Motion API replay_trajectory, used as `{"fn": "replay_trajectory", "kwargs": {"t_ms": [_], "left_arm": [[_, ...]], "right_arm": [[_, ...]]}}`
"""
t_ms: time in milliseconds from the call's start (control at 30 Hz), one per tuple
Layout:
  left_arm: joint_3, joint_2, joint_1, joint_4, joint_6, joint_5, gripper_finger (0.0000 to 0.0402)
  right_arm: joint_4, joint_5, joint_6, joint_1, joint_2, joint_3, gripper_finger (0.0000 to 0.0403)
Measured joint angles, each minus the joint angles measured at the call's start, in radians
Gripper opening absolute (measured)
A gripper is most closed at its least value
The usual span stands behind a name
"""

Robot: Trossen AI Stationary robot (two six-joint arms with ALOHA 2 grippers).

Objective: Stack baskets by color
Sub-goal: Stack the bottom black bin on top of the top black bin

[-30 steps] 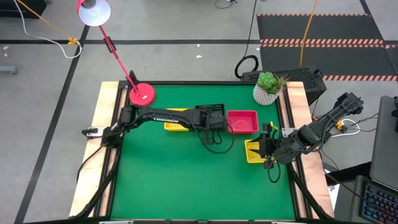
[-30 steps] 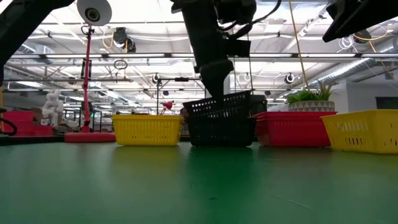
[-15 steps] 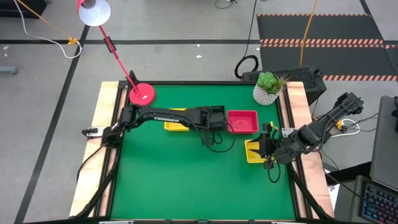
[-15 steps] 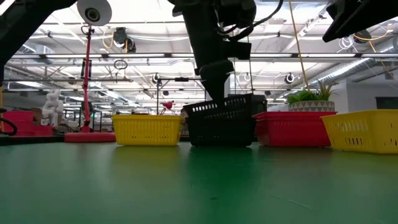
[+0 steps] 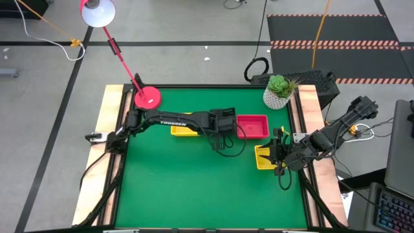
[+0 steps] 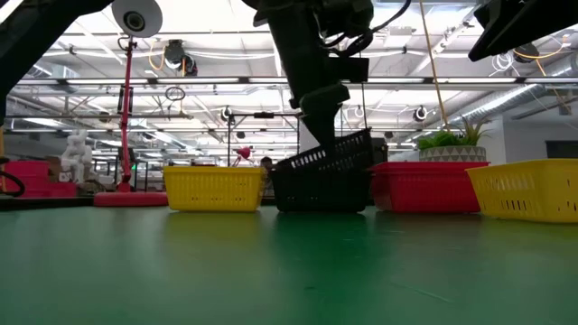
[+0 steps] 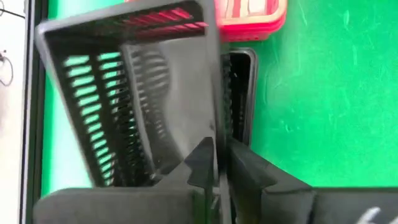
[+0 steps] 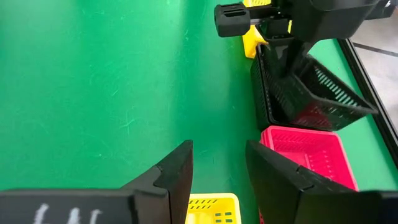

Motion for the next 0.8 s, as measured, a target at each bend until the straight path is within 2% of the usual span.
{"fn": "replay_trajectory", "kwargs": {"t_ms": [200,533,800], "left_arm": [[0.0,0.0,-0.001,-0.004,0.0,-0.002,0.008],[0.0,0.0,-0.003,-0.021,-0.018,-0.001,0.0071],[-0.001,0.0,-0.003,-0.005,0.0,-0.022,0.0128]], "right_arm": [[0.0,0.0,0.0,0.0,0.0,0.0,0.0143],[0.0,0.0,-0.002,0.0,0.0,0.0,0.0143],[0.0,0.0,0.002,0.0,0.0,0.0,0.0143]]}}
